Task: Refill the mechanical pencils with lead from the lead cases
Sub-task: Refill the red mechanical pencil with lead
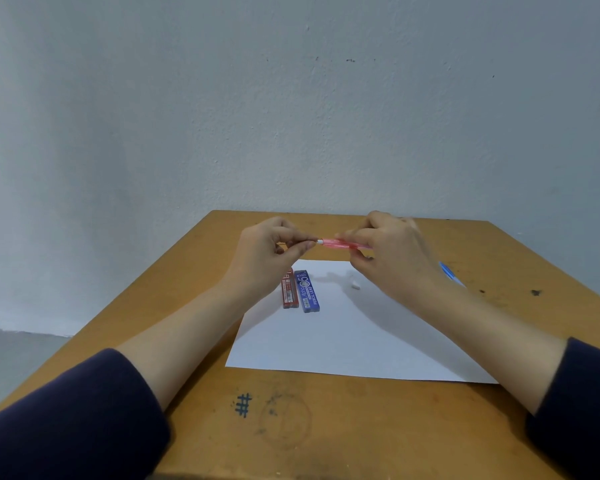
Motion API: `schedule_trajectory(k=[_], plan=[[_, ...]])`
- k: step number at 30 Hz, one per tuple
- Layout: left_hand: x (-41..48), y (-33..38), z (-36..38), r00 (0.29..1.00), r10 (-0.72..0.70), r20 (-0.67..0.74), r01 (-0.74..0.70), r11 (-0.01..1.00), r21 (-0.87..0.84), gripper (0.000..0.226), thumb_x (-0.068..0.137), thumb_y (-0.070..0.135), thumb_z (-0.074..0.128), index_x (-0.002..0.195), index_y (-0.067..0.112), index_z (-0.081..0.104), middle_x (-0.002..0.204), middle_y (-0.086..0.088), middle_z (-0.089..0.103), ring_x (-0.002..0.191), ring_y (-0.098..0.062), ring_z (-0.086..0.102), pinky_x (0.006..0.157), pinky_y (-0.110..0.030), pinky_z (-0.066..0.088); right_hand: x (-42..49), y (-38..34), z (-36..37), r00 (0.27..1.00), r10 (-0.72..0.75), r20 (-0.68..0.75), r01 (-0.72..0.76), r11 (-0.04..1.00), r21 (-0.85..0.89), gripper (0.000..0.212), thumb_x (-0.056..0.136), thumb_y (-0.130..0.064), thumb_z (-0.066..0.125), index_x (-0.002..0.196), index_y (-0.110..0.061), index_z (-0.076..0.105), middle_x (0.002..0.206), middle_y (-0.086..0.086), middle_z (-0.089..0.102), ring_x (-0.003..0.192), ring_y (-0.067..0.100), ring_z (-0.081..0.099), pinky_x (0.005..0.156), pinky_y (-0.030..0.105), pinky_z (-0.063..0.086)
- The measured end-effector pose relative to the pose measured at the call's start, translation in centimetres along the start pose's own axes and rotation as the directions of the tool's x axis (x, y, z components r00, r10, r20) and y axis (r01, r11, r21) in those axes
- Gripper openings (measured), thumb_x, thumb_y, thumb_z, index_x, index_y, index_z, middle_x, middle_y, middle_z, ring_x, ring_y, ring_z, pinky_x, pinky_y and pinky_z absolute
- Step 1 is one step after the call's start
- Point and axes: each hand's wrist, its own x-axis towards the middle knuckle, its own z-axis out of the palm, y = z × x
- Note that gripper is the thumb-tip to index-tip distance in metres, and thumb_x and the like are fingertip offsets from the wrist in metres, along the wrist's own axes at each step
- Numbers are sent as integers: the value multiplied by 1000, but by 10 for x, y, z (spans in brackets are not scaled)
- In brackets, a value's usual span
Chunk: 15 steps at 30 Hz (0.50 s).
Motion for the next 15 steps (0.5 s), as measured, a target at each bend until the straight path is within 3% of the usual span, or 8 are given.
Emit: schedule_trajectory(k=[4, 8, 15], plan=[[0, 1, -1, 1000, -7, -1, 7, 1000, -2, 14, 82, 10, 72, 94, 17, 76, 73, 9, 57, 64, 3, 48, 58, -9, 35, 0, 0, 1, 1000, -9, -10, 9, 1000, -8, 30, 68, -12, 62, 93, -21, 77, 68, 3, 59, 61, 25, 59, 66, 40, 48], [0, 2, -1, 1000, -14, 12, 14, 1000, 2, 14, 81, 11, 73, 93, 18, 76, 72, 9, 57, 64, 5, 48, 59, -8, 34, -1, 2, 1, 1000, -22, -18, 21, 999, -40, 31, 65, -4, 76, 92, -20, 77, 68, 2, 59, 61, 24, 59, 66, 36, 43], [1, 0, -3, 1000, -24, 12, 24, 1000, 9, 20, 78, 12, 76, 91, 27, 74, 72, -2, 59, 63, -5, 45, 59, -12, 34, -2, 3, 3, 997, -64, -47, 61, 996, -59, 34, 61, -1, 80, 90, -18, 77, 67, 2, 57, 61, 24, 59, 64, 37, 42]])
